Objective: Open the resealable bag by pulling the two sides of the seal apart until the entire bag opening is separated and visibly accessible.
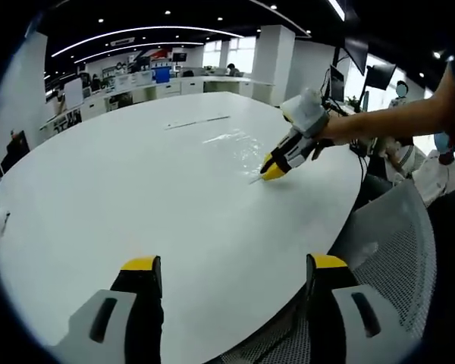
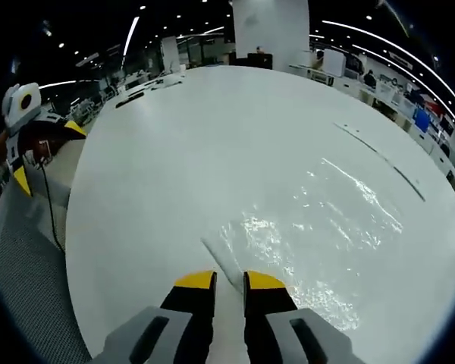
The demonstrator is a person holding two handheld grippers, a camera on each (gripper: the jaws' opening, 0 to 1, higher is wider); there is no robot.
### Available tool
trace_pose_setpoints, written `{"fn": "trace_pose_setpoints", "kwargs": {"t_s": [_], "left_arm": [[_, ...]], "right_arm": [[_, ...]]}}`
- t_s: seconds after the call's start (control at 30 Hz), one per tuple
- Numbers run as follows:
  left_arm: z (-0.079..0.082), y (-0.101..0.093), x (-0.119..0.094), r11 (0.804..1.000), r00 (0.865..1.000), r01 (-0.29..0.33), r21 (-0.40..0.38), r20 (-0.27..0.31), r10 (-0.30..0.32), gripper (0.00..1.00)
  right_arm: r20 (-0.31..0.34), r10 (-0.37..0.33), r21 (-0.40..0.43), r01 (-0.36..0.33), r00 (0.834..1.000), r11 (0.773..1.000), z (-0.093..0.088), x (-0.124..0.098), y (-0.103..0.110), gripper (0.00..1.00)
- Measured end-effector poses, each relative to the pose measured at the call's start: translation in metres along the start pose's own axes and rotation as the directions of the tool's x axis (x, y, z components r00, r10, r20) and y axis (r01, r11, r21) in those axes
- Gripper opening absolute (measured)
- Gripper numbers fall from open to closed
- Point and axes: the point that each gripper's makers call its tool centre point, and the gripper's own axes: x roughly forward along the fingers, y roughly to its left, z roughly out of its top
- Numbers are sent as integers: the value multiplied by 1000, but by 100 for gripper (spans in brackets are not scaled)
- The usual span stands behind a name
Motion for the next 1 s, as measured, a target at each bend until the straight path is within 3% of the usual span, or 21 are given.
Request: {"fn": "trace_pose_setpoints", "kwargs": {"t_s": [0.13, 0.27, 0.5, 0.57, 1.0], "left_arm": [[-3, 0, 2, 1000, 1000, 0, -2, -10, 0, 76], [-1, -2, 3, 1000, 1000, 4, 0, -12, -4, 75], [0, -7, 4, 1000, 1000, 19, 10, -16, -19, 75], [0, -7, 3, 1000, 1000, 20, 14, -16, -20, 75], [-5, -12, 2, 999, 999, 33, 31, -25, -32, 73]], "right_arm": [[12, -15, -22, 15, 1000, 1000, 1, 0, 1, 6], [23, -26, -115, 29, 999, 993, 2, 3, 8, 3], [31, -5, -173, 10, 1000, 985, 3, 4, 26, 1], [26, 4, -215, 1, 1000, 977, 1, 5, 34, 1], [13, 114, -250, -107, 993, 962, -4, -2, 86, 0]]}}
